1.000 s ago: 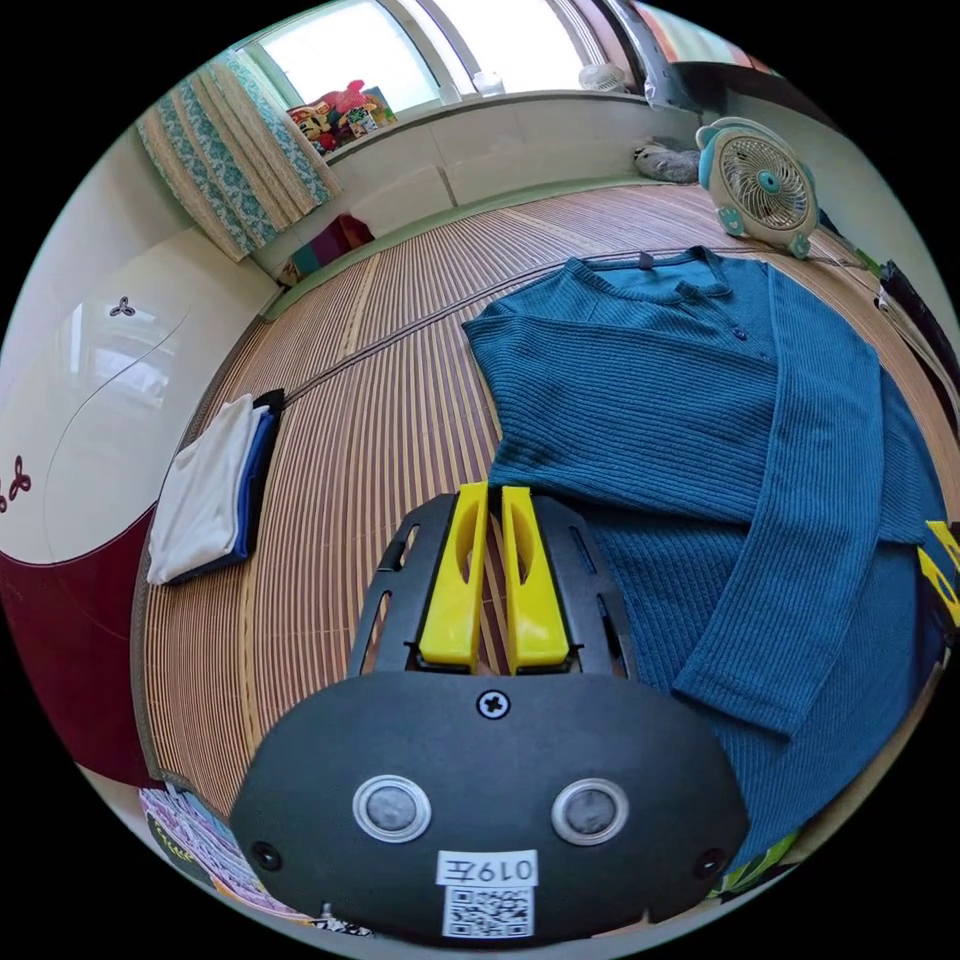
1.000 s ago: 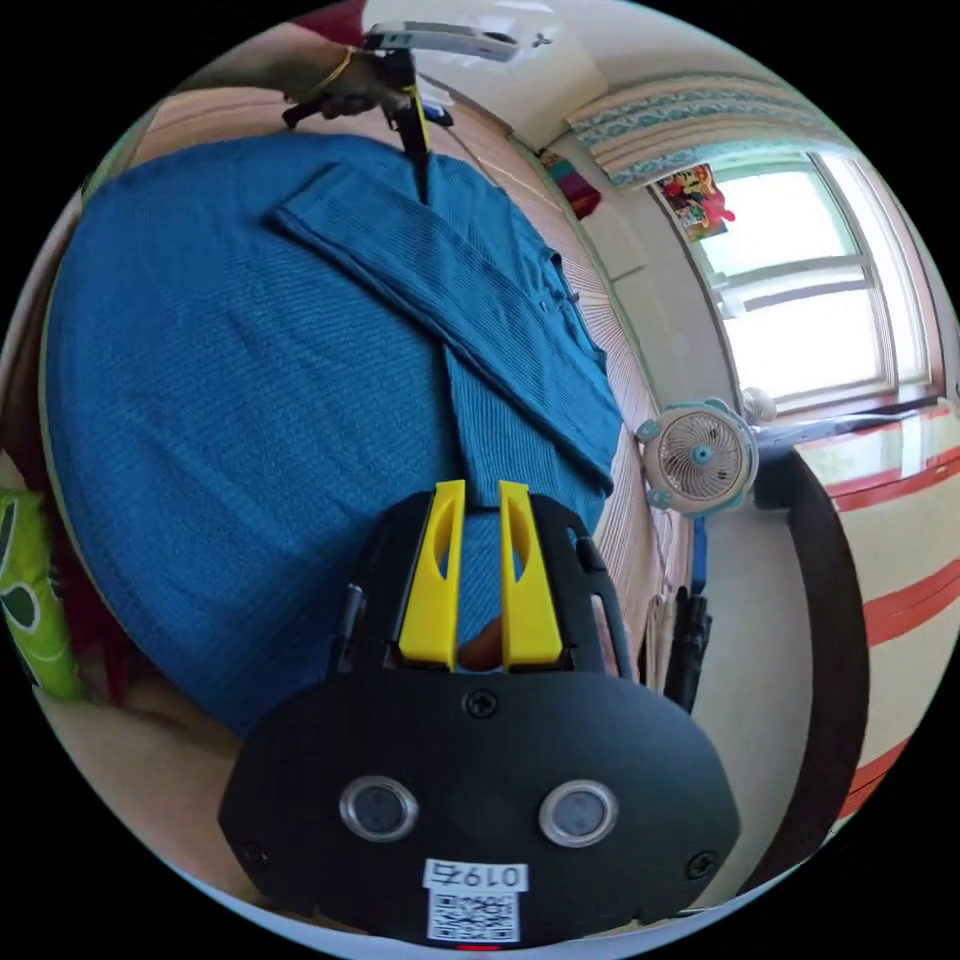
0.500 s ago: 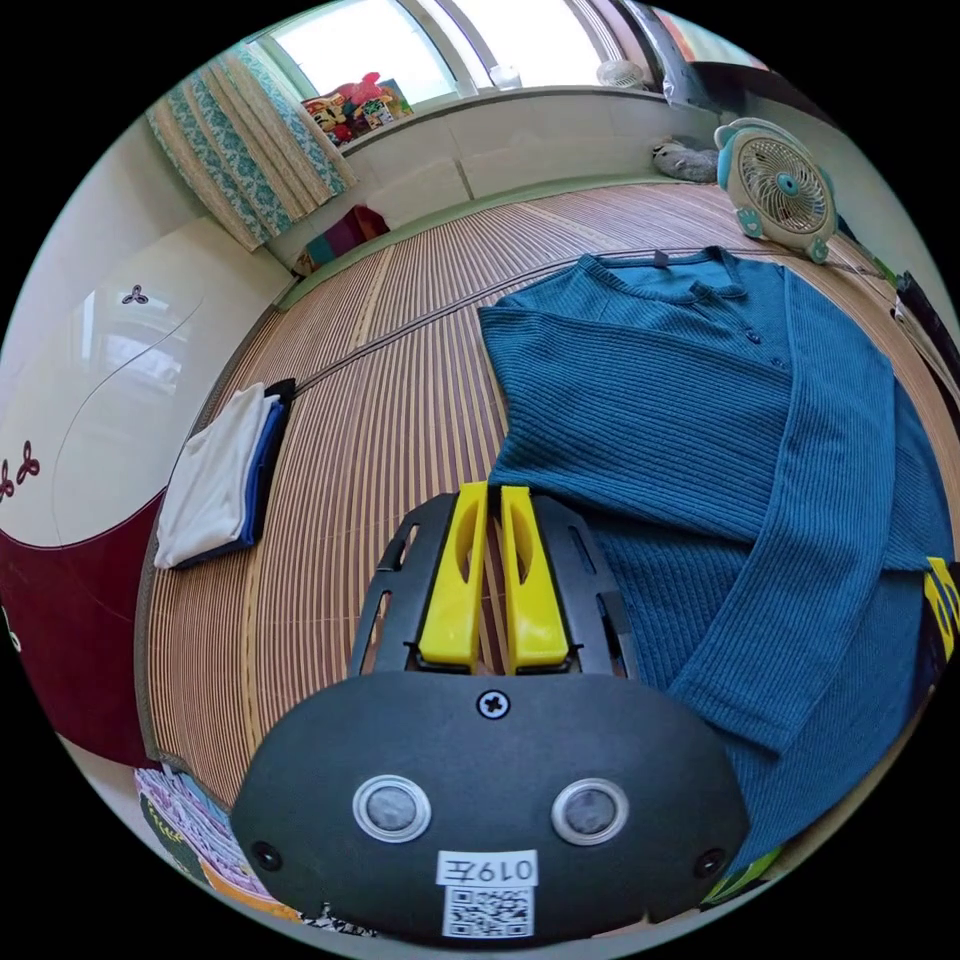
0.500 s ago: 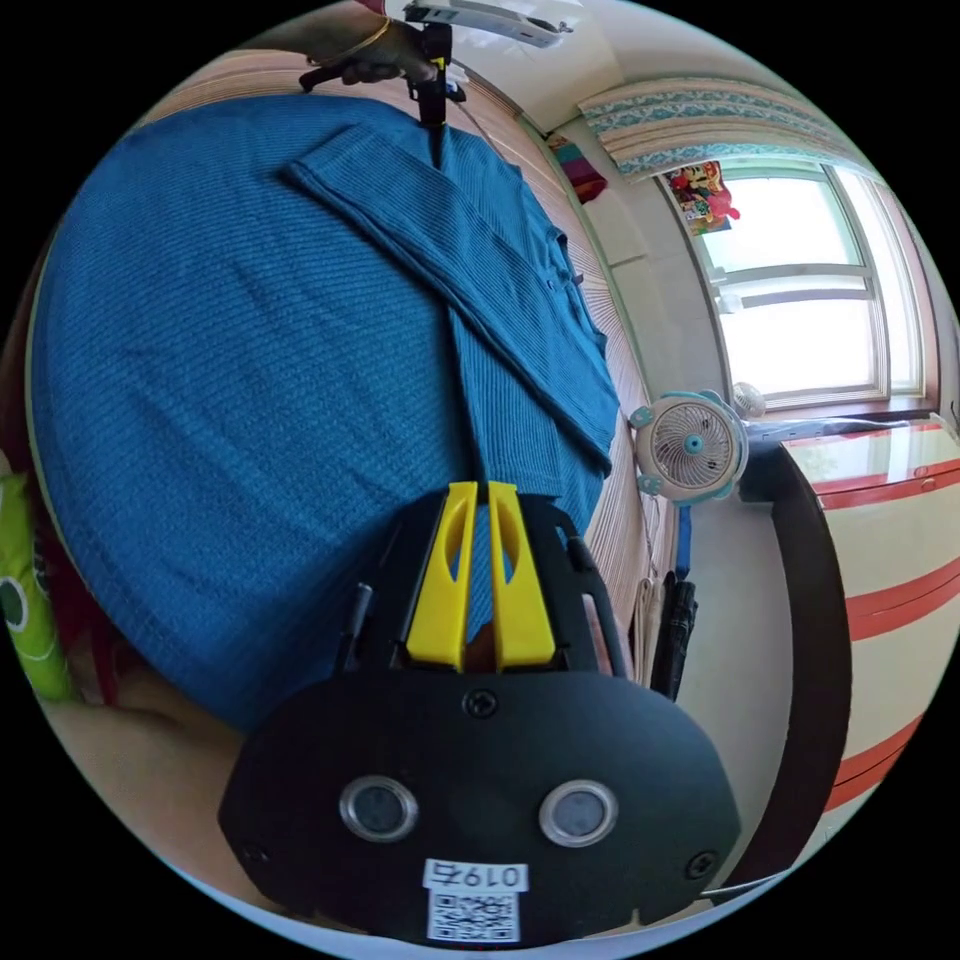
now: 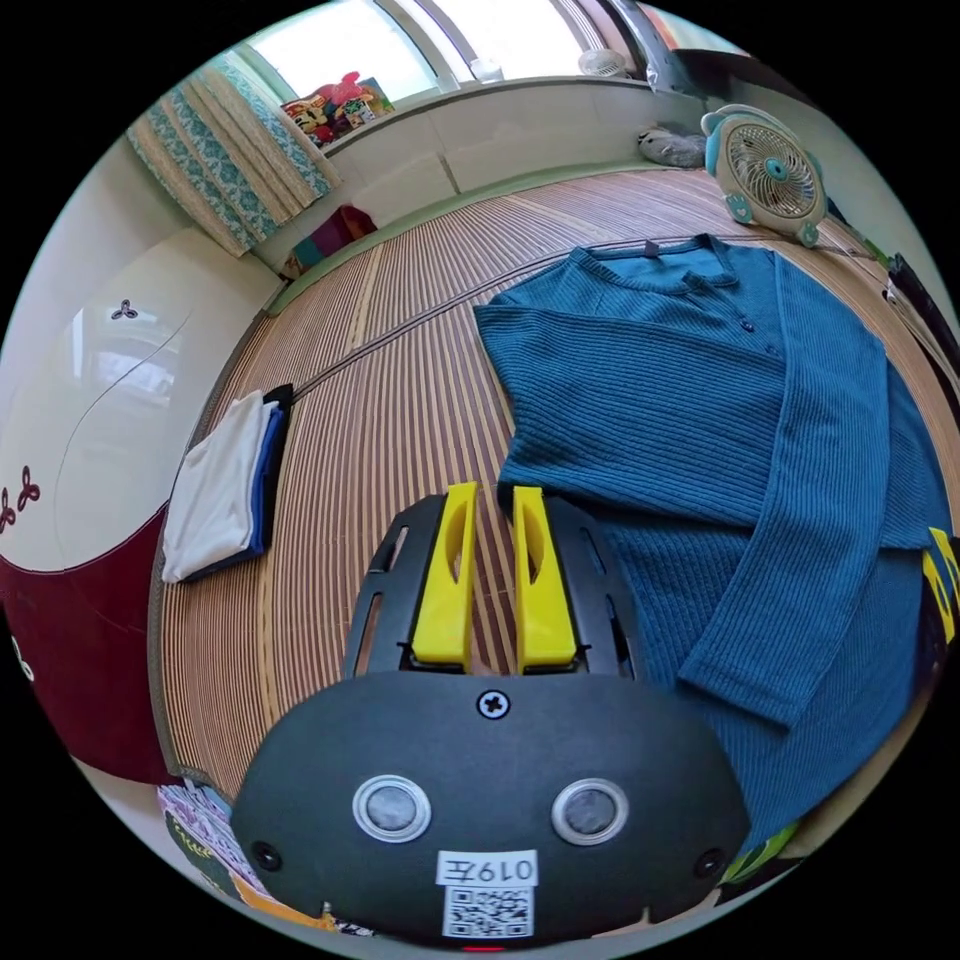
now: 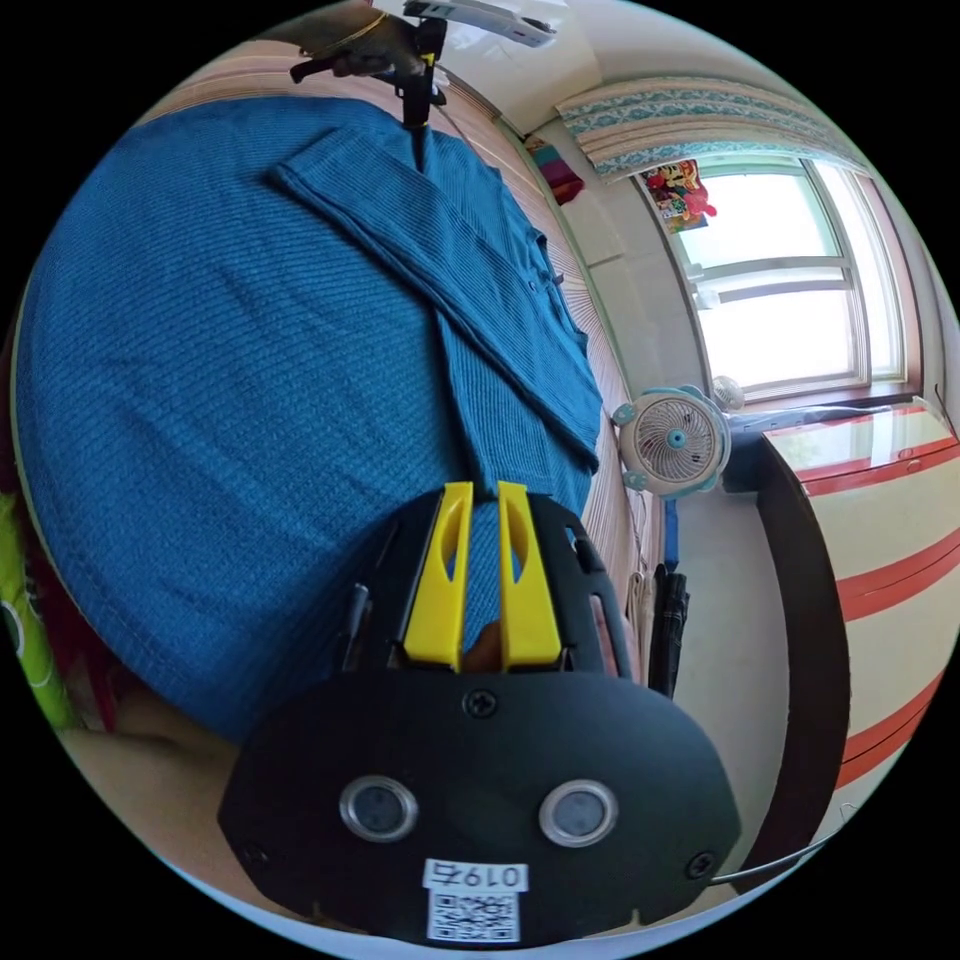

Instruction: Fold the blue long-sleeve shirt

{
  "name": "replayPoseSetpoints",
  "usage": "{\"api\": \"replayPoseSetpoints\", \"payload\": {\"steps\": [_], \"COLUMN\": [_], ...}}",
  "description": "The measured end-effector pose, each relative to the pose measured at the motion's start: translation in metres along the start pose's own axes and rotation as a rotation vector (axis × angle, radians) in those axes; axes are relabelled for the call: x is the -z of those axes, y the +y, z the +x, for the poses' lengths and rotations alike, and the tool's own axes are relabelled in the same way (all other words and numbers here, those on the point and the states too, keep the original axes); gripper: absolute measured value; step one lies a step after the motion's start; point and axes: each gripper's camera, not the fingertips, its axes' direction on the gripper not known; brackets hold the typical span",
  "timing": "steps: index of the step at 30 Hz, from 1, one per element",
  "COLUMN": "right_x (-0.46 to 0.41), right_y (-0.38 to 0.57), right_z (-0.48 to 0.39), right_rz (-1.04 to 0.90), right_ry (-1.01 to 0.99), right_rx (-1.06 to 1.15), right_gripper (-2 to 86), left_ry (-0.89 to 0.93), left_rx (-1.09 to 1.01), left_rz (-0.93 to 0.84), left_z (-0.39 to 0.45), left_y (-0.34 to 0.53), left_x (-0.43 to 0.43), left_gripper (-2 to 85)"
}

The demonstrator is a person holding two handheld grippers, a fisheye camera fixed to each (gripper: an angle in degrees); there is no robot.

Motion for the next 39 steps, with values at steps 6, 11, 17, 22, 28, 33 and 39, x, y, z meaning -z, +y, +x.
{"api": "replayPoseSetpoints", "payload": {"steps": [6,11,17,22,28,33,39], "right_x": [0.003,0.005,0.008,0.009,0.009,0.008,0.009], "right_y": [0.003,0.006,0.012,0.014,0.019,0.022,0.026], "right_z": [-0.005,-0.008,-0.007,-0.005,0.000,0.004,0.009], "right_rz": [0.002,0.006,0.012,0.015,0.024,0.025,0.026], "right_ry": [0.001,0.008,0.017,0.032,0.018,0.016,0.016], "right_rx": [0.001,-0.003,-0.013,-0.019,-0.034,-0.037,-0.041], "right_gripper": [4.4,4.5,5.5,5.9,5.6,5.5,5.4], "left_ry": [0.037,-0.067,-0.040,0.028,0.269,0.524,0.732], "left_rx": [-0.092,-0.246,-0.217,-0.185,-0.114,0.052,0.191], "left_rz": [-0.026,-0.008,-0.007,-0.012,-0.056,-0.052,-0.134], "left_z": [-0.019,-0.011,-0.045,-0.077,-0.137,-0.201,-0.248], "left_y": [-0.013,-0.015,-0.026,-0.042,-0.062,-0.076,-0.082], "left_x": [0.004,0.013,0.015,0.012,0.001,-0.009,-0.039], "left_gripper": [4.2,2.9,4.4,3.7,1.7,1.3,1.2]}}
